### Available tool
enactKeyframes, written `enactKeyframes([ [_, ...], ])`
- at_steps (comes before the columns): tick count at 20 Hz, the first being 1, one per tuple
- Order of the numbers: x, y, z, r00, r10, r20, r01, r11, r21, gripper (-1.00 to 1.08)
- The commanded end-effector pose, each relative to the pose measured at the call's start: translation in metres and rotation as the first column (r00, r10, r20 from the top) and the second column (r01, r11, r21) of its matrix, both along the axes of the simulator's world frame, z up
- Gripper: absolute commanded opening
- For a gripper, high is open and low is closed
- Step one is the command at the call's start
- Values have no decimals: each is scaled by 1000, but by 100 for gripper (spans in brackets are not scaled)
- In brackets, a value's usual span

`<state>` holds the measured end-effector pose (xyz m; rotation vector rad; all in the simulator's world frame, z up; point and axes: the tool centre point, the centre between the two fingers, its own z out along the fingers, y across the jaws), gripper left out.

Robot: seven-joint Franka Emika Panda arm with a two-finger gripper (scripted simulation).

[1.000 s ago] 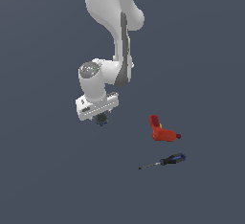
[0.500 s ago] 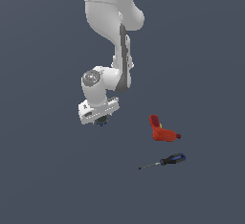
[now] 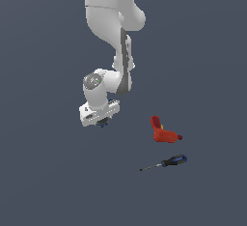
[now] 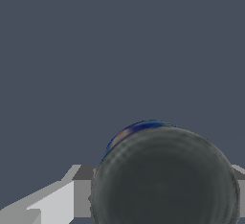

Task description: Pick up a designated object from a clutter of objects.

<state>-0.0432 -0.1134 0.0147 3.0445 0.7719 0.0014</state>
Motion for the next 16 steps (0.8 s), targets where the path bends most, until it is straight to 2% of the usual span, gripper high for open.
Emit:
enactKeyframes([
  [1, 0, 1, -1, 1000, 1, -1, -1, 1000, 1, -100],
  [10, 0, -1, 4, 1000, 0, 0, 0, 1000, 0, -100],
  [16, -3, -7, 23, 1000, 0, 0, 0, 1000, 0, -100],
])
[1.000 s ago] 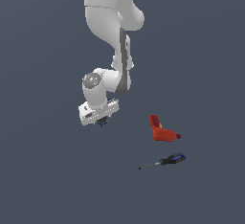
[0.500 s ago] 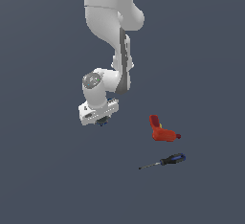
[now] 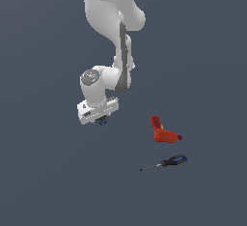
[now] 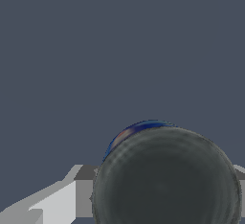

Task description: Pick up a designated object from a clutter of objects.

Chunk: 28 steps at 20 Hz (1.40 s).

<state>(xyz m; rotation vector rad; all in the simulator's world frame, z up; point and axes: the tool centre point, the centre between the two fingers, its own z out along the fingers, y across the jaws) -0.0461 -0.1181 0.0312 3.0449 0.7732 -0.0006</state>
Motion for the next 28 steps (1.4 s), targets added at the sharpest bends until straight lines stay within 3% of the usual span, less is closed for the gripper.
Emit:
enactKeyframes([
  [1, -1, -4, 11, 1000, 0, 2, 0, 1000, 0, -100],
  [10, -10, -24, 77, 1000, -1, 1, 1, 1000, 1, -100],
  [28, -32, -80, 257, 1000, -1, 1, 1, 1000, 1, -100],
])
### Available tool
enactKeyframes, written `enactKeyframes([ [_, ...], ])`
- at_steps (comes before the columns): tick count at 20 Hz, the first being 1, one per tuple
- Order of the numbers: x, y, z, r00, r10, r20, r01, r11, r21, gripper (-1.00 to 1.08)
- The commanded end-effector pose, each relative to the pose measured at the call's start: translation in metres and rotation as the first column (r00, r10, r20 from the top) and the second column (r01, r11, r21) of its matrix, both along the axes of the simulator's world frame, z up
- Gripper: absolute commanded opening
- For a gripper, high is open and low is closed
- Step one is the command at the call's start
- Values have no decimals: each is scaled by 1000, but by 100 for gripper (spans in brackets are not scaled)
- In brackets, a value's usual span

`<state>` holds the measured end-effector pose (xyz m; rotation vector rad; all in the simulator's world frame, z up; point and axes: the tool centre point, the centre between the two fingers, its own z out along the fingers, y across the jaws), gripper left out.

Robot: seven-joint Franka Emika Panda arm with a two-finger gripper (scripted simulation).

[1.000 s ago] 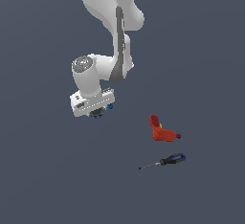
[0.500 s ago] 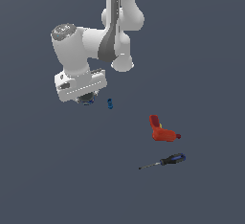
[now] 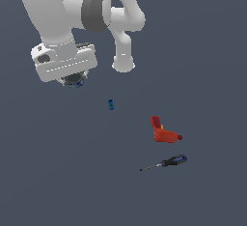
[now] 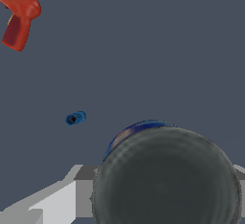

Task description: Pick up a designated object from a clutter of objects.

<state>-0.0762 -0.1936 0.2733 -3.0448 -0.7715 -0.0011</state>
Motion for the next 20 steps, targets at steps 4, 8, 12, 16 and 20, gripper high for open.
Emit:
enactKeyframes([
  [4, -5, -16, 49, 1000, 0, 0, 0, 1000, 0, -100],
  [8, -7, -24, 75, 1000, 1, 0, -1, 1000, 0, -100],
  [12, -7, -30, 94, 1000, 1, 0, -1, 1000, -1, -100],
  [16, -7, -34, 104, 1000, 1, 0, -1, 1000, -1, -100],
  [20, -7, -34, 107, 1000, 2, -1, -2, 1000, -1, -100],
])
